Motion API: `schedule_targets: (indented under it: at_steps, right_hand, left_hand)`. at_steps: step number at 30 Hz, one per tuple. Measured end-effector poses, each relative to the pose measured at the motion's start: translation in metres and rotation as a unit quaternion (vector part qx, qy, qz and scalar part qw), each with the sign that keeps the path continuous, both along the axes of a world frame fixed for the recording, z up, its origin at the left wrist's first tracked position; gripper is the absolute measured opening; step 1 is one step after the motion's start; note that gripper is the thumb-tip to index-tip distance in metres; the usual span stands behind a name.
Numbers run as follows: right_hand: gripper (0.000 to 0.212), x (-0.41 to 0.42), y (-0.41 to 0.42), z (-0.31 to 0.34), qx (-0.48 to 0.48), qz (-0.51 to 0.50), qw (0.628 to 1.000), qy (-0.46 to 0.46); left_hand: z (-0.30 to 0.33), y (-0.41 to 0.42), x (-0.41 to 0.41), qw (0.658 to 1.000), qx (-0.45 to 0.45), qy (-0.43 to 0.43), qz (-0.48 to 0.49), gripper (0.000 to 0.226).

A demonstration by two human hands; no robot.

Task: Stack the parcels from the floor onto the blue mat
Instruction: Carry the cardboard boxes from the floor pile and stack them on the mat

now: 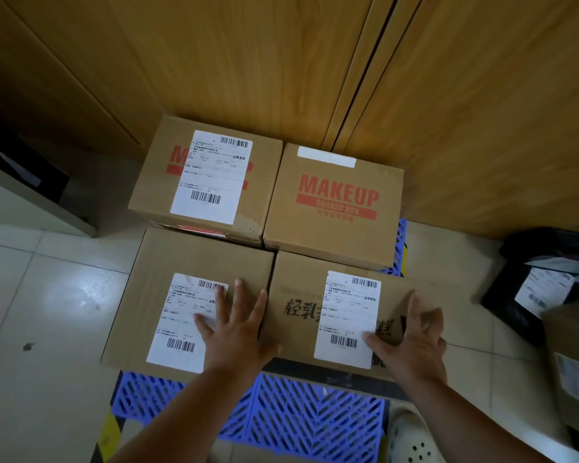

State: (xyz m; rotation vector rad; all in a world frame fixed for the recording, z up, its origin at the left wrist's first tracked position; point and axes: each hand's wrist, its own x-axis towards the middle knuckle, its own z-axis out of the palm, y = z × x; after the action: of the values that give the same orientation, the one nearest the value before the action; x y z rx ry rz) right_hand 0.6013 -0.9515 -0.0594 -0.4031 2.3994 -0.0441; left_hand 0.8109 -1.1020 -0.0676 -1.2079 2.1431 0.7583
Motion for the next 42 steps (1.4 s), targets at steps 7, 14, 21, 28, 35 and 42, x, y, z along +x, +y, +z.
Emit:
schedule_targets:
  at_steps: [7,14,21,28,35,42]
  right_hand:
    - [0.112,-0.001,0.002,-0.002,-0.015,0.022,1.000,0.002]
    - [0.106,-0.011,0.007,0.006,-0.011,0.026,0.999,-0.019]
    - [0.094,-0.048,0.034,0.053,-0.042,0.016,0.999,-0.027]
    - [0.078,-0.125,0.088,0.129,-0.059,0.064,0.996,-0.023]
    - [0.075,-0.183,0.130,0.203,-0.091,0.090,0.992,0.000]
    - [0.073,-0.185,0.195,0.256,-0.099,0.066,0.993,0.004]
  left_hand:
    - [-0.001,0.000,-0.003,0.999,-0.011,-0.031,-0.013,0.094]
    - [0.016,0.003,-0.011,0.999,-0.009,-0.027,0.018,0.092]
    - [0.076,0.032,-0.043,0.998,-0.038,0.017,0.054,0.079]
    - [0.157,0.063,-0.102,0.993,-0.023,0.058,0.097,0.069]
    - [0.226,0.103,-0.172,0.991,-0.032,0.097,0.088,0.064]
    - [0.283,0.161,-0.199,0.985,-0.006,0.148,0.084,0.064]
